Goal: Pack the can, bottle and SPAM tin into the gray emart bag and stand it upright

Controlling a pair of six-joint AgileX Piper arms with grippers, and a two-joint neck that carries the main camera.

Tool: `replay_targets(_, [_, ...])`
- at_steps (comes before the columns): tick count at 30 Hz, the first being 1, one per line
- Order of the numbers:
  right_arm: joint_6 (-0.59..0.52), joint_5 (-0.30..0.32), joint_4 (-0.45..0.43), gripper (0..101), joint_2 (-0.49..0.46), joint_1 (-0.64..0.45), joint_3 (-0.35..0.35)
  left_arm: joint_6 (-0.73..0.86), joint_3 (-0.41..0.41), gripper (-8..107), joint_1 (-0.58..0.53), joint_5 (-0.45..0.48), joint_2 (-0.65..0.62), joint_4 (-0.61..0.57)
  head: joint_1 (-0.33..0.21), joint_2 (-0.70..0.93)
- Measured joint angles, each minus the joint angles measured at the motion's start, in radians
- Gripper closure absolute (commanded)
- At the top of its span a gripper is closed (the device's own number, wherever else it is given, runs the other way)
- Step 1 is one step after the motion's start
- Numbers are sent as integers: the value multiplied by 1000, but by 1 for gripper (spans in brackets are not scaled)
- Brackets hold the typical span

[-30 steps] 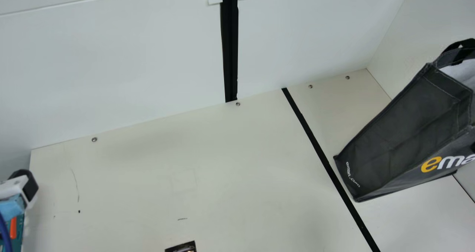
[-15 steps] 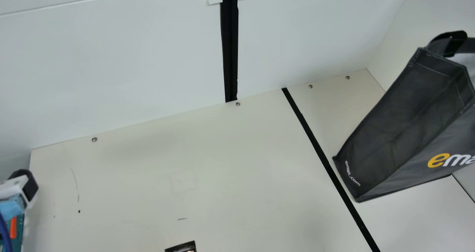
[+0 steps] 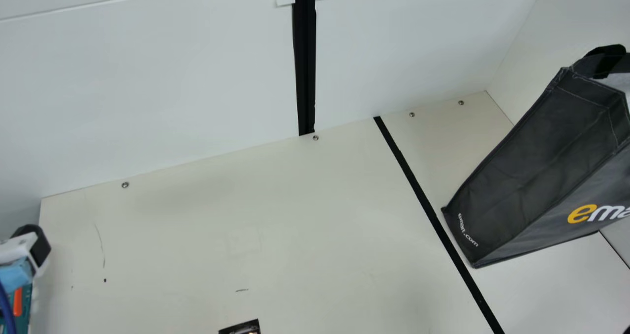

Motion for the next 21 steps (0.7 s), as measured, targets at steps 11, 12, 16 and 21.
replay_targets(11, [22, 0, 22, 6, -35, 159, 5, 0, 0, 9, 0, 0, 0, 0, 0, -2])
replay_targets(12, [26, 0, 23, 6, -38, 173, 6, 0, 0, 9, 0, 0, 0, 0, 0, -2])
replay_targets(16, [37, 0, 23, 6, -53, 241, 18, 0, 0, 9, 0, 0, 0, 0, 0, 0])
replay_targets(21, [60, 0, 23, 6, -77, 331, 46, 0, 0, 9, 0, 0, 0, 0, 0, -2])
